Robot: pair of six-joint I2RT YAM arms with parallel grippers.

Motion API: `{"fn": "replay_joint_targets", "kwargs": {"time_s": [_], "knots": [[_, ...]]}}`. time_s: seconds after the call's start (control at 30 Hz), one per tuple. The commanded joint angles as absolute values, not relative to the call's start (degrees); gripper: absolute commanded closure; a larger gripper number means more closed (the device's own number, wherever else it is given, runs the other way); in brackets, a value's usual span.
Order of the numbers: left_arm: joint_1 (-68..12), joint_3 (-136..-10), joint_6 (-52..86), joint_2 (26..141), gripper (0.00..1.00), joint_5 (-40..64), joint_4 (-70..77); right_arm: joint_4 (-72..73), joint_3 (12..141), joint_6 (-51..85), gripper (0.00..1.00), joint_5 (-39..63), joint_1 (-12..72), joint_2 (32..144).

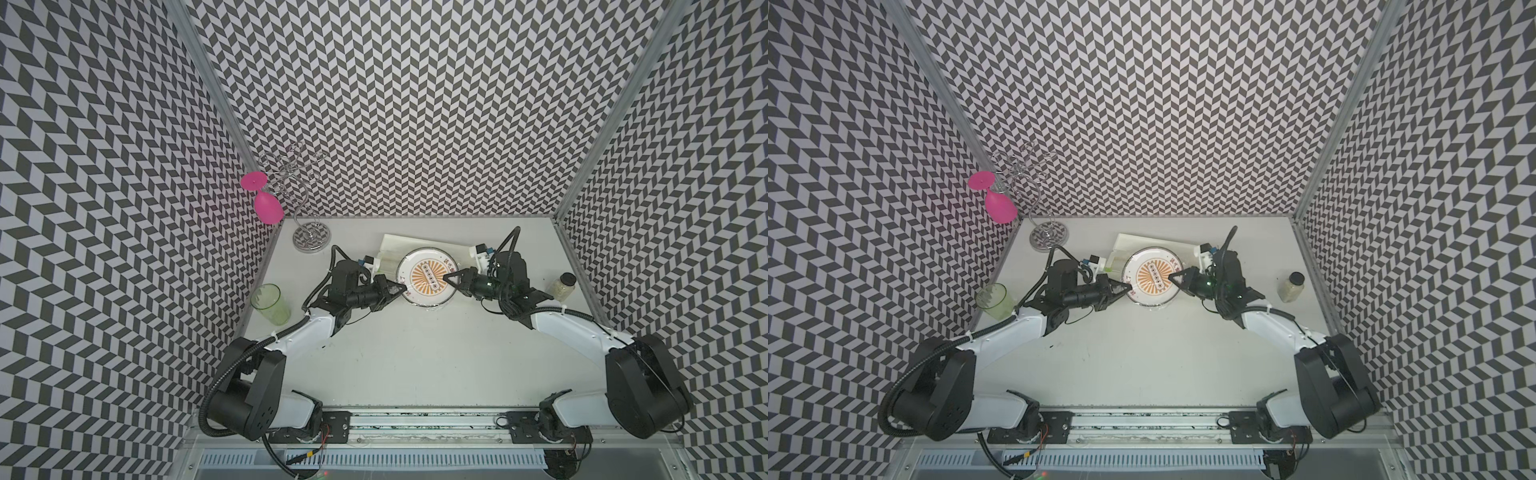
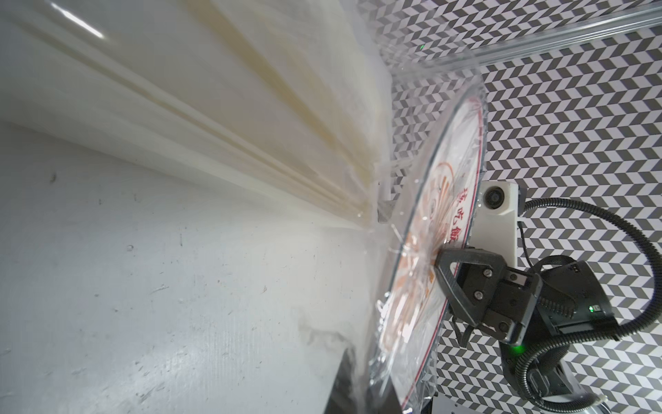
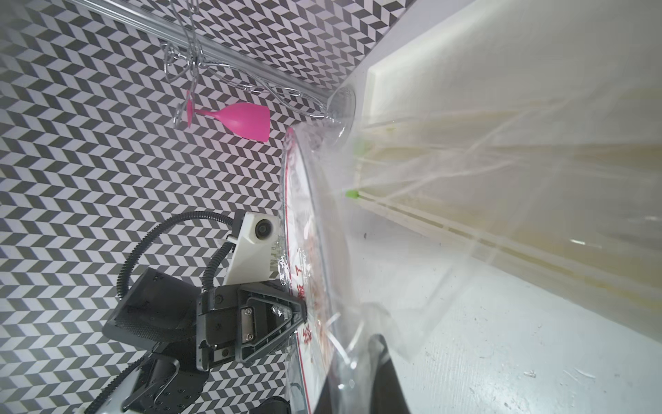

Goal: Wrap the plate with plastic wrap
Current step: Cover the plate with plastic wrap, then place the plate at the center of the board.

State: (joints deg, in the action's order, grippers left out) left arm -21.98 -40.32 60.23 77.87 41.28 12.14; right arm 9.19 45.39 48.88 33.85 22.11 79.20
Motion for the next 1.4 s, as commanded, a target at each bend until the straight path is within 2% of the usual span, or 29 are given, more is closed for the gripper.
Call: {"fn": "replay_joint_targets", "kwargs": {"time_s": [0.0,0.2,0.53,0.87,1.2,1.37], "knots": [[-22.9,-42.1,55.5,73.0,1.0,42.6,12.4,11.3,46.1,47.7,1.0,29.4,21.6,75.8],[-23.8,-40.6,54.0,68.2,1.0,41.4,7.5,11.9,42.3,50.0,1.0,30.1,22.5,71.9],[-24.0,-24.3,53.9,58.0,1.0,38.2,1.6,21.5,25.0,59.1,1.0,23.3,32.7,67.2],[-24.8,-15.3,52.4,55.1,1.0,33.4,-3.0,30.5,11.5,68.0,1.0,17.0,42.5,72.1],[-24.7,-14.1,50.6,61.1,1.0,30.3,-2.4,27.1,14.9,69.1,1.0,17.7,42.9,80.7],[-24.8,-13.7,49.8,64.0,1.0,30.3,-0.1,25.3,15.9,68.9,0.9,17.8,42.9,82.5]]}}
